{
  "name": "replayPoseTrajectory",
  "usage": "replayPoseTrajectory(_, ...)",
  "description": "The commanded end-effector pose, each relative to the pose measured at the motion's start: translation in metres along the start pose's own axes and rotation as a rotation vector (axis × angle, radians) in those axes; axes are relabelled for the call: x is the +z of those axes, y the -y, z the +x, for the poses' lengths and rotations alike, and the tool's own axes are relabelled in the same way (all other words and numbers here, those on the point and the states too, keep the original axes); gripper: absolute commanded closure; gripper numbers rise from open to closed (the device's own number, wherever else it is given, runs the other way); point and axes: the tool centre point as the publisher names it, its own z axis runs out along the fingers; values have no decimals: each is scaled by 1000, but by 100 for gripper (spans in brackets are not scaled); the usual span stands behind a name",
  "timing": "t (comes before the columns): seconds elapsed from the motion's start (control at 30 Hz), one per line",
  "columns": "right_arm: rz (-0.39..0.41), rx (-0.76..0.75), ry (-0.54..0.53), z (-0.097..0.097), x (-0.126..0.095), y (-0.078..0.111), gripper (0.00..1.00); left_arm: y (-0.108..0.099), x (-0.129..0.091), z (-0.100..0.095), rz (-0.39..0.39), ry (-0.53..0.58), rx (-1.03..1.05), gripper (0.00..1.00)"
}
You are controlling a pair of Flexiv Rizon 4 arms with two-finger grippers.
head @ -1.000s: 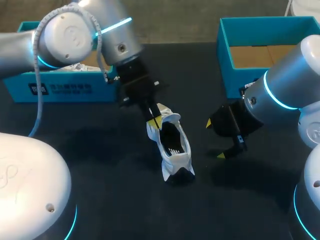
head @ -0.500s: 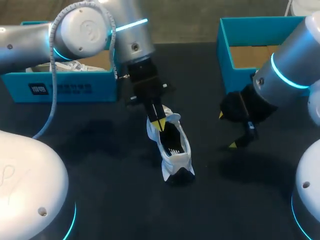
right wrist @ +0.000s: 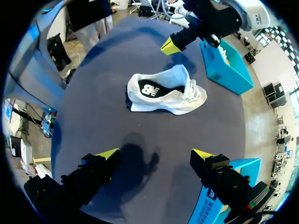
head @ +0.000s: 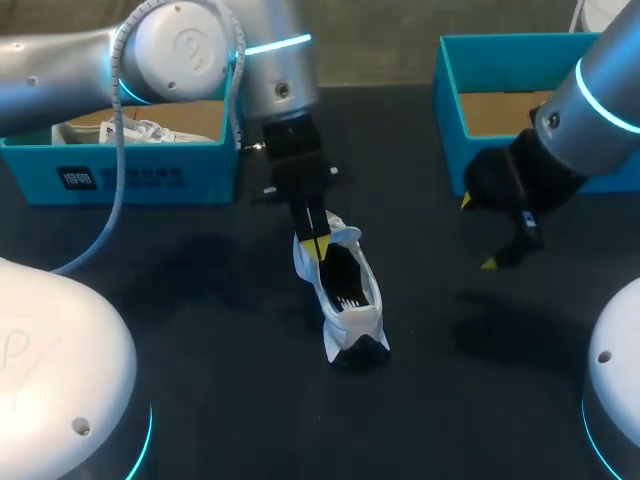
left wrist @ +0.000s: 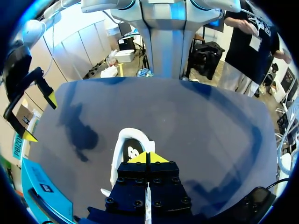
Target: Take the shoe out of the shoebox, open the shoe tongue, remove and reinsert the insole, then place the shoe into the shoebox
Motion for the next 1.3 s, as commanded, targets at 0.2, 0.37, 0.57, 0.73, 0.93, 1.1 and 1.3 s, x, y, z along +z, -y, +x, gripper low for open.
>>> replayPoseTrajectory(0.2, -14, 14, 1, 4, -11, 7, 0, -6, 7, -4, 5, -31, 29, 100)
replayPoseTrajectory(0.37, -13, 86, -52, 3, -43, 33, 0, -9, 12, -7, -2, -52, 21, 100)
replayPoseTrajectory(0.57, 8, 109, -56, 4, -72, 43, 0, -12, 21, -8, 8, -86, 18, 100)
replayPoseTrajectory(0.73, 28, 121, -49, 5, -87, 49, 0, -14, 28, -7, 9, -105, 14, 100)
replayPoseTrajectory(0.93, 38, 149, -26, 5, -97, 52, 0, -17, 36, -4, -6, -128, 17, 100)
replayPoseTrajectory(1.1, 38, 149, -26, 5, -97, 52, 0, -20, 43, -4, -9, -97, 28, 100)
replayPoseTrajectory(1.3, 38, 149, -26, 5, -97, 52, 0, -21, 53, -14, -68, -72, 14, 100)
